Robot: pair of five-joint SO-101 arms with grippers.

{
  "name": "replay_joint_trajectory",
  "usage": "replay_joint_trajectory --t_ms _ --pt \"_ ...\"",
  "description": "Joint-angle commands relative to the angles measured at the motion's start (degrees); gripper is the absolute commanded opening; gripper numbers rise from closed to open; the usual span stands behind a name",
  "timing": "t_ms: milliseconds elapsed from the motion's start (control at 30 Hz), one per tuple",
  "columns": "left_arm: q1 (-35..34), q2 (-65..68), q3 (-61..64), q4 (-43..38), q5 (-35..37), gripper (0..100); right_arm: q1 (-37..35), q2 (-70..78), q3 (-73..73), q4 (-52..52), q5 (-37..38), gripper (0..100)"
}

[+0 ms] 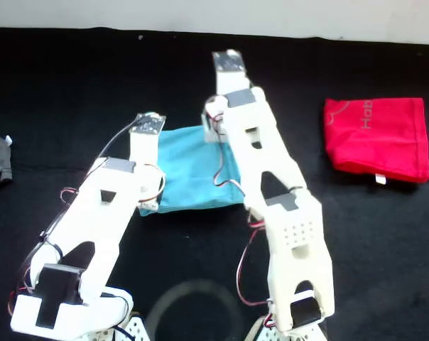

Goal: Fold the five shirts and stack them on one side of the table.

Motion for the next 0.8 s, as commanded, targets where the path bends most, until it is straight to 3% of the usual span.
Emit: replay_joint_trajectory --t_ms 0,200,400,567,767 --pt "0.5 -2.3 1.7 -2.4 0.4 1 6.5 2.9 -2.7 -2.0 -0.4 0.8" --pt "0.6 -2.3 2.6 -3.2 0.4 1 6.8 3.8 -7.0 2.5 1.8 0.8" --pt "0.5 -2.9 0.5 -2.7 0.4 1 3.0 0.9 -26.0 18.2 1.8 0.8" --pt "0.4 -2.9 -4.6 5.2 0.4 1 2.9 -0.7 -41.2 29.6 1.9 0.8" --pt "0.0 -2.9 -12.9 11.9 0.4 1 2.9 4.5 -39.9 30.0 1.9 0.8"
